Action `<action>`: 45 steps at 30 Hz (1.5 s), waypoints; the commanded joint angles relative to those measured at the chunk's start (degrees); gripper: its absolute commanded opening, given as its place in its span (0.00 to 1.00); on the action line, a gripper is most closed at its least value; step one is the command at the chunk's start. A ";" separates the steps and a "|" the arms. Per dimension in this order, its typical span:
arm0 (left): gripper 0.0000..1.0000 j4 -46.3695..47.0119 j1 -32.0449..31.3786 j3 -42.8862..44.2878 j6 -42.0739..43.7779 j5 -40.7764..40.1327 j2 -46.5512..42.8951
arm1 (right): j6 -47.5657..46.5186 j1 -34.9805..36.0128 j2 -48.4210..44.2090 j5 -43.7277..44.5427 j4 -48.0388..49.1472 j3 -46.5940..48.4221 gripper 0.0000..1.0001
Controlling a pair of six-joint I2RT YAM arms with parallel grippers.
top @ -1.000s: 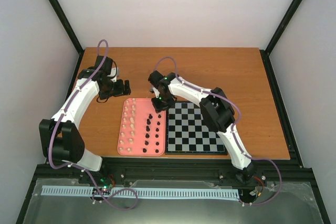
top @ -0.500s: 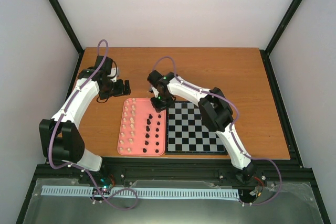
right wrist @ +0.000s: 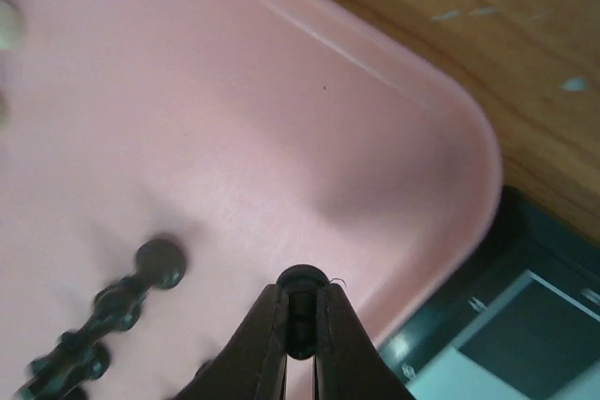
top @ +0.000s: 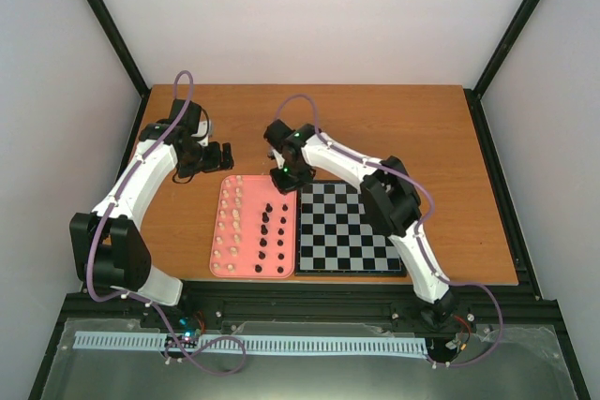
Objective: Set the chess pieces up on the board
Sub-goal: Pick up the chess piece from the storage box, then place the chess piece on the chessboard.
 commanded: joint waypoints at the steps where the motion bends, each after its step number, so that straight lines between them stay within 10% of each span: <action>1: 1.00 0.48 -0.23 0.51 -0.57 -0.05 -0.46 | 2.13 -1.54 -10.12 2.30 -0.69 -0.90 0.04; 15: 1.00 0.79 -0.18 -0.31 -0.68 0.31 -0.63 | 3.79 -14.63 -33.33 8.72 2.66 -33.73 0.03; 45: 1.00 0.37 -0.18 0.51 -0.73 0.23 0.35 | 2.05 -23.46 -31.92 13.54 8.47 -44.01 0.05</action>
